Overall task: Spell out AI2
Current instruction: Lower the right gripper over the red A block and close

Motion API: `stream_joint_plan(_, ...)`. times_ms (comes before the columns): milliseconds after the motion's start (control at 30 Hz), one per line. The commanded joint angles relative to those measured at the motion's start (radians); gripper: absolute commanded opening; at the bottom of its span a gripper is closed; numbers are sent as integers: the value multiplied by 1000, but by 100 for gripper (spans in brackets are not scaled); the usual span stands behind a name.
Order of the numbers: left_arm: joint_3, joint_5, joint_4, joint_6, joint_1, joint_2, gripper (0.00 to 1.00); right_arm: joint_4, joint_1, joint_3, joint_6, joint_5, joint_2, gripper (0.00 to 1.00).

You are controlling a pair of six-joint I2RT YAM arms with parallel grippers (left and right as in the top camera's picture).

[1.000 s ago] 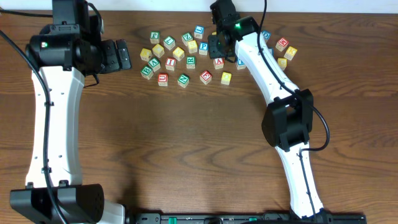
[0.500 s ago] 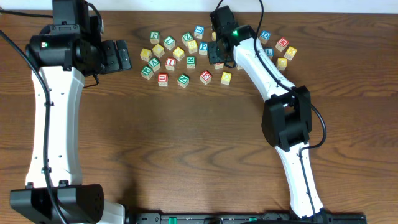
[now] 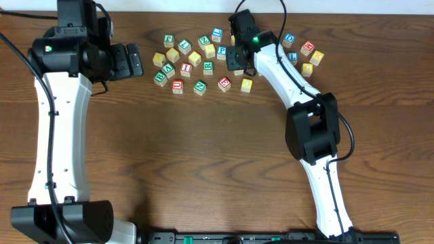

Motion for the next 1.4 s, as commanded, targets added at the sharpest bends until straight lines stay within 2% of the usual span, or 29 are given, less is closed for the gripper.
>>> stream_joint_plan(0, 24, -9, -5, -6, 4, 3, 99, 24, 11, -36, -24, 12, 8, 47)
stream_joint_plan(233, 24, -9, -4, -6, 4, 3, 99, 73, 11, -73, -31, 12, 8, 46)
stream_joint_plan(467, 24, -9, -4, -5, 4, 3, 100, 83, 11, -73, -31, 12, 8, 33)
stream_joint_plan(833, 24, -9, -4, -6, 4, 3, 100, 68, 11, -73, -31, 36, 8, 26)
stream_joint_plan(967, 24, -9, -4, -6, 4, 3, 99, 61, 11, -73, -30, 38, 8, 26)
stream_joint_plan(1200, 24, -9, -4, -6, 4, 3, 99, 61, 19, -73, 26, 38, 8, 35)
stream_joint_plan(1367, 24, -9, -4, -5, 4, 3, 100, 63, 24, -73, 26, 74, 8, 33)
